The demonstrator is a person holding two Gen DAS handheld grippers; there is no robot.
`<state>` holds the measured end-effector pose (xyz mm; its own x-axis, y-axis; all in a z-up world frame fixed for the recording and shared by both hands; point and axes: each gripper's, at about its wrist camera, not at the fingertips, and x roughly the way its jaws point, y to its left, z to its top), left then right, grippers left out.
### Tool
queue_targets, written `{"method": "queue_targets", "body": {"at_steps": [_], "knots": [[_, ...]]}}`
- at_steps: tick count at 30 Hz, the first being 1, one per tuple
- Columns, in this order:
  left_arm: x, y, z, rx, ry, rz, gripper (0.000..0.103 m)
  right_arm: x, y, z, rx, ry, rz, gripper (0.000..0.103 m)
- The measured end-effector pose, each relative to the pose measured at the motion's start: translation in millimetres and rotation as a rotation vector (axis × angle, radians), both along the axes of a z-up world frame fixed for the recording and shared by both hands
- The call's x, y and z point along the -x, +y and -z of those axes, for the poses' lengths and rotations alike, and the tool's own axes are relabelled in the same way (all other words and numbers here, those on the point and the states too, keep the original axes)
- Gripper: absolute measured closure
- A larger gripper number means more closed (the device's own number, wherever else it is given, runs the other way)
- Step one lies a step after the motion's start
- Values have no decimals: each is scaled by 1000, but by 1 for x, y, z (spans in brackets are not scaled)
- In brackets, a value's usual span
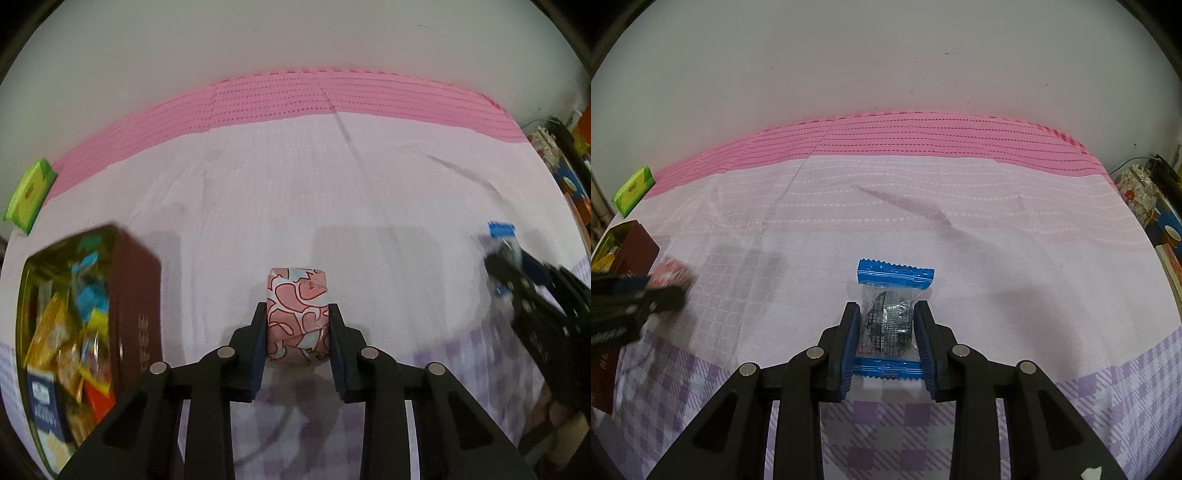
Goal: Organize snacks
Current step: 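Grasp the pink patterned candy block with the left gripper, then carry the pink block into the tin and open the left gripper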
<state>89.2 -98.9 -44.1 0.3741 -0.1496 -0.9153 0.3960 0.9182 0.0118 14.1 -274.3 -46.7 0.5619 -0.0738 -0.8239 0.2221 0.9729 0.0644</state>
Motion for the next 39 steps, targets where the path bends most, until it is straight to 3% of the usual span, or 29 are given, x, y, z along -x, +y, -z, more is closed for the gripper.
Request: {"method": "queue_targets", "body": {"at_steps": [11,22,39], "knots": [[52,19,-33,39,-28,10,72,-1,2,0,8,3,0,73],[71,42,-64,41,-92,-29,72,-1,1,0,7,2,-1,73],[53,134,-86,35,-129,-245,73,-2,2,0,10,3,-2,74]]}}
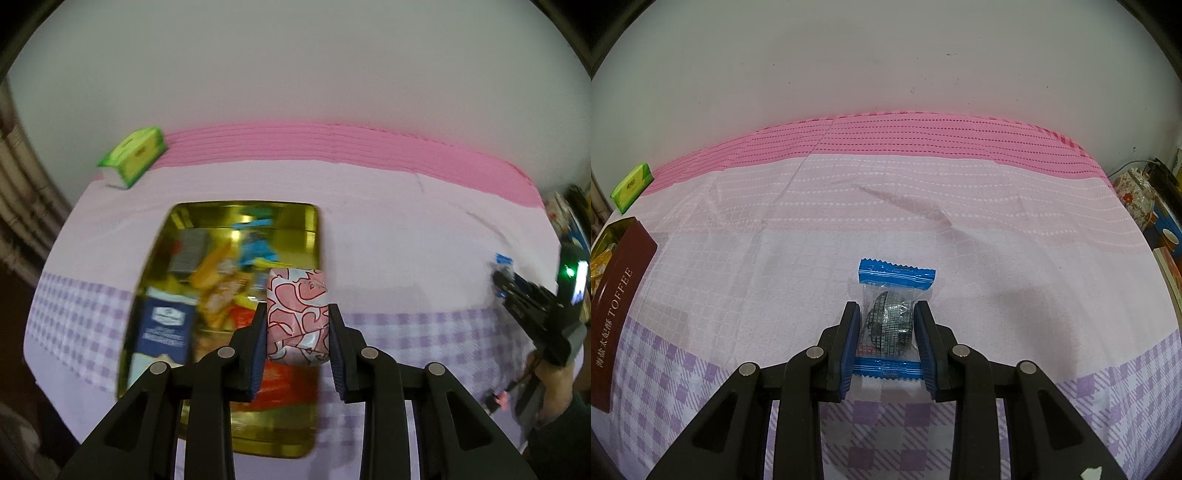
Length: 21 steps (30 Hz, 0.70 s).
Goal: Organize snacks
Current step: 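Carry the pink block into the tin and open the left gripper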
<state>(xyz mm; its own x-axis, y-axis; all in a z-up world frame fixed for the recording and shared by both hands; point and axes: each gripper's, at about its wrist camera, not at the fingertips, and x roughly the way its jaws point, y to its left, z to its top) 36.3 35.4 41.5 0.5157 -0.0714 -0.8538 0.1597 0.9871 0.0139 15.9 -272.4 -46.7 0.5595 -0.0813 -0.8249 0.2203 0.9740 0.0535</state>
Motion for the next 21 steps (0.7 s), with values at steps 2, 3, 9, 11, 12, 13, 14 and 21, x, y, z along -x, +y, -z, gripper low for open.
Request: {"method": "queue_targets", "body": {"at_steps": [2,3,9,11,12,13,14,21], "knots": [[-2,11,1,-11,-3,-24,72,0,0,0,1,0,0,74],[-3,16,3,-17,-3,-32,72,0,0,0,1,0,0,74],[-7,39,19,-49,26,-61,72,0,0,0,3,0,-1,74],[-7,44,24,-55,34,-63,73,0,0,0,3,1,-1,74],[-7,44,25,-59,38,-62,73,0,0,0,4,1,-1,74],[-7,46,28,-62,41,-61,73,0,0,0,4,1,-1,74],[-7,47,29,-66,42,-62,73,0,0,0,3,1,-1,74],[-12,57,27,-67,36,-67,72,0,0,0,3,0,-2,74]]}}
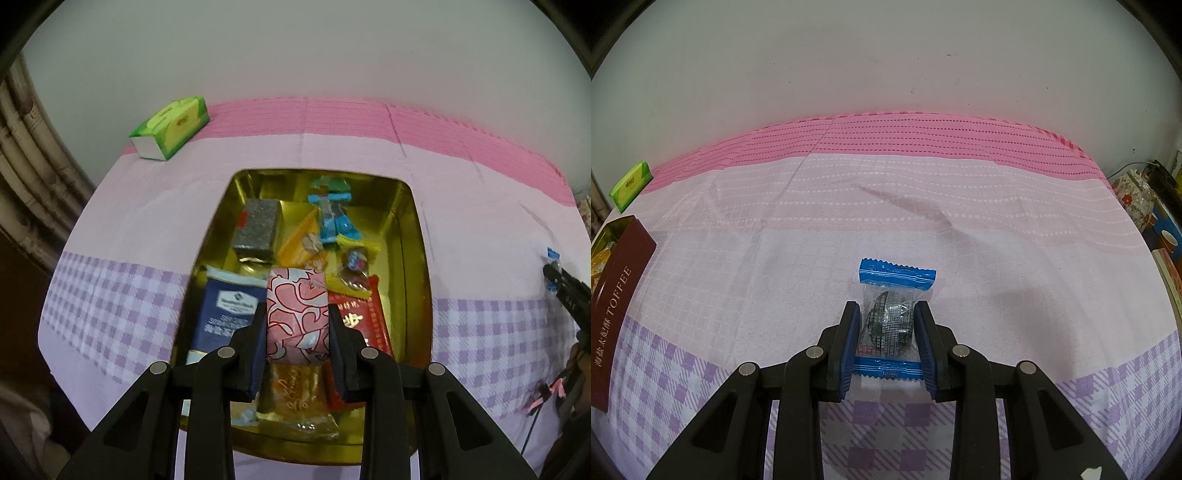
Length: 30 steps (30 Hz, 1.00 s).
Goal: Organize snacks
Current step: 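Carry the pink block into the tin and open the left gripper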
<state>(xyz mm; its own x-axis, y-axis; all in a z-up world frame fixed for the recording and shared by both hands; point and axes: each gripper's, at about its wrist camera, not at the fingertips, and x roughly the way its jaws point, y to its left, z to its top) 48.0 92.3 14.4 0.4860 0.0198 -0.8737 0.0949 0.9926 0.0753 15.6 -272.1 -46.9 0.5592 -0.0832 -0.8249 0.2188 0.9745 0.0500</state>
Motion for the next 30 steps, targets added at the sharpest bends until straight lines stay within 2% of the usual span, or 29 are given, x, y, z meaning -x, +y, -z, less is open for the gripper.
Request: {"method": "queue_targets", "body": {"at_steps": [8,18,30], "knots": [[-9,16,-13,8,-14,-5,72,0,0,0,0,0,0,74],[2,-8,11,-37,50,105,72,0,0,0,0,0,-1,74],[3,-4,32,-66,111,105,72,0,0,0,1,0,-2,74]]}}
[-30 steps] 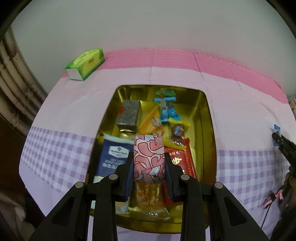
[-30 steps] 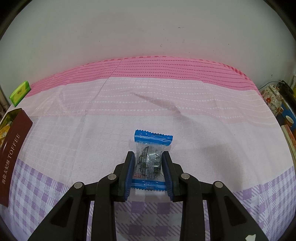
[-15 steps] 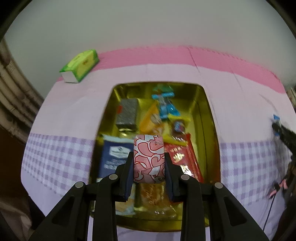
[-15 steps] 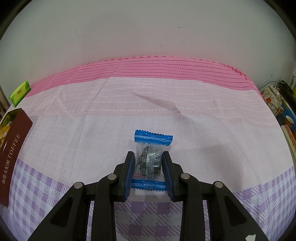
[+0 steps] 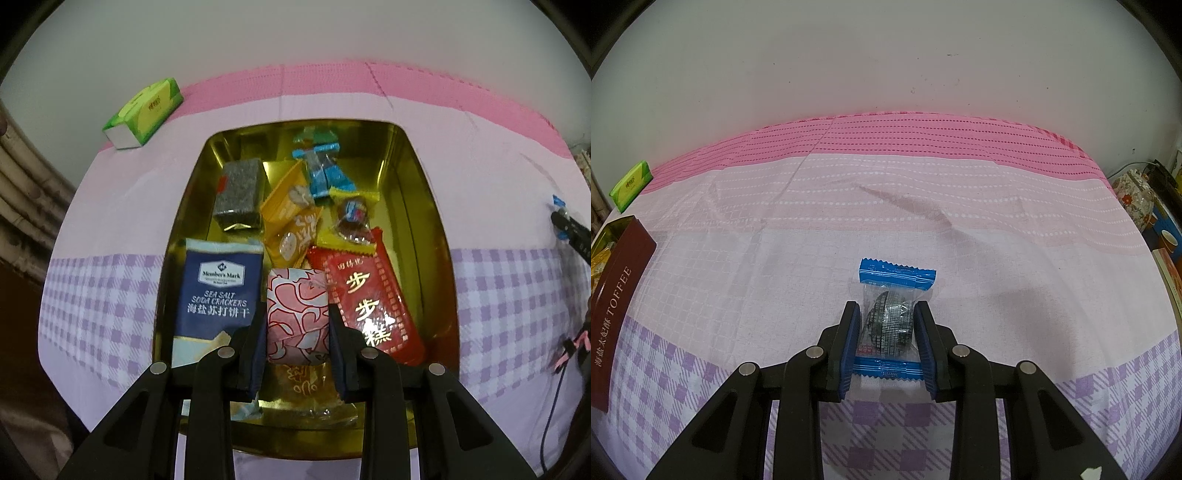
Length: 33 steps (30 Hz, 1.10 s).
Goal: Organize snacks
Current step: 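Carry the pink block into the tin and open the left gripper, then withdraw the open left gripper from the tin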
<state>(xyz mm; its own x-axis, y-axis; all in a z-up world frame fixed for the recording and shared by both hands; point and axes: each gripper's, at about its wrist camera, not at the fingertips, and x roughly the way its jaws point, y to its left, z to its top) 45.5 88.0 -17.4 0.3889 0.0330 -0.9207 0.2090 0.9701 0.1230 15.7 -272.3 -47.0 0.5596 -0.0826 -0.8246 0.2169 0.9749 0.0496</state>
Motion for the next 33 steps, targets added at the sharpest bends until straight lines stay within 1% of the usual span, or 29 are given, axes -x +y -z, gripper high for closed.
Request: {"method": "queue_targets", "body": {"at_steps": [7,12,15,17,22,29,33], "knots": [[0,1,2,1,5,-1,72,0,0,0,2,1,0,74],[1,0,-4,-8,-2,13,71,-1,0,0,7,2,-3,73],[1,1,-11,2,-16,12,69,0,0,0,8,2,-3,73],[1,2,-19,16,-29,10,64,0,1,0,9,2,-4,73],[5,4,-38,28,-87,16,57,0,1,0,13,3,-4,73],[13,12,-70,28,-221,8,51,0,2,1,29,12,-18,73],[16,17,-77,0,-278,4,50,-3,1,-1,24,40,-25,73]]}}
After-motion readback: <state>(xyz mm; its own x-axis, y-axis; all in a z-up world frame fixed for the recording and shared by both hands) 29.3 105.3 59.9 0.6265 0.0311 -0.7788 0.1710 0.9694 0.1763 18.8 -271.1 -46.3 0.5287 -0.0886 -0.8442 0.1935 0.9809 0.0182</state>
